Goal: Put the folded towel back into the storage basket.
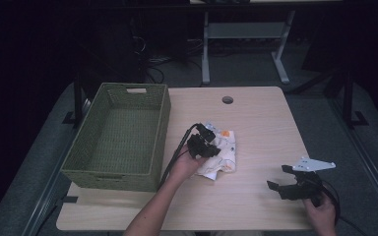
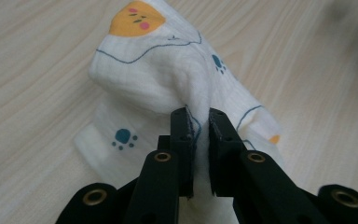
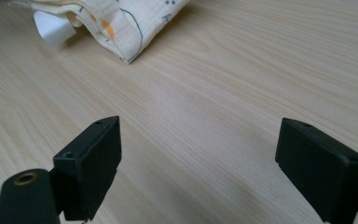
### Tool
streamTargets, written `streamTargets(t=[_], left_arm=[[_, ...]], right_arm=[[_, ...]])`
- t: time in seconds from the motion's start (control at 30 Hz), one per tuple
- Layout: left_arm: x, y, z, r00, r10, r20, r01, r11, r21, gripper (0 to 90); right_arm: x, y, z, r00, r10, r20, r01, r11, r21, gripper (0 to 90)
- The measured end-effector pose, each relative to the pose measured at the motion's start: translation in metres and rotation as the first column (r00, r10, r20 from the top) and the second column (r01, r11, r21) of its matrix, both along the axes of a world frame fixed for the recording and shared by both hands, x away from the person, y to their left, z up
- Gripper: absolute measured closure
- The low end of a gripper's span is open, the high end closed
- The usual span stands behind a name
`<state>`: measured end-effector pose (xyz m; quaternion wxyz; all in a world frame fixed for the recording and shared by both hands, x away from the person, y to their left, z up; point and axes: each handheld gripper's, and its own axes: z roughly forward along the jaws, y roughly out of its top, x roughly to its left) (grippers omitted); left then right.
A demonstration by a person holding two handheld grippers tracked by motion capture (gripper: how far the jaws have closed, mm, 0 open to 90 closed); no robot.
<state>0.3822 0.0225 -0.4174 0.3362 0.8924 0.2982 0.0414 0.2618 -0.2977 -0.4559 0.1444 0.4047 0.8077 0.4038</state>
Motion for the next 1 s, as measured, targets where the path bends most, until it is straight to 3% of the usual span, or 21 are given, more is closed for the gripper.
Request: streamTargets(t=[0.13, 0.3, 0.4, 0.5, 0.8, 1.0], left_arm=[[-0.003, 0.005, 0.010, 0.9996, -0.014, -0.023, 0.013, 0.9989, -0.045, 82.9], [-0.008, 0.014, 0.029, 0.9978, -0.040, -0.054, 0.033, 0.9922, -0.120, 82.8], [-0.010, 0.016, 0.034, 0.9979, -0.041, -0.050, 0.034, 0.9904, -0.134, 82.7], [-0.012, 0.023, 0.045, 0.9960, -0.056, -0.070, 0.042, 0.9807, -0.191, 82.7], [-0.017, 0.031, 0.063, 0.9942, -0.077, -0.074, 0.058, 0.9713, -0.231, 82.6], [-0.018, 0.034, 0.074, 0.9932, -0.088, -0.077, 0.067, 0.9699, -0.234, 82.6]], right_arm=[[0.000, 0.000, 0.000, 1.0000, -0.001, -0.002, 0.001, 1.000, 0.000, 13.9], [0.000, -0.001, 0.000, 1.0000, -0.002, 0.002, 0.002, 1.000, -0.001, 13.9], [0.000, -0.001, 0.000, 1.0000, -0.002, 0.007, 0.002, 1.000, -0.001, 13.9], [0.000, -0.001, 0.001, 0.9999, -0.004, 0.009, 0.004, 1.000, 0.003, 13.9], [0.000, -0.002, 0.001, 1.0000, -0.005, 0.007, 0.005, 1.000, 0.002, 13.9], [0.000, -0.002, 0.000, 1.0000, -0.005, 0.007, 0.005, 1.000, 0.002, 13.9]])
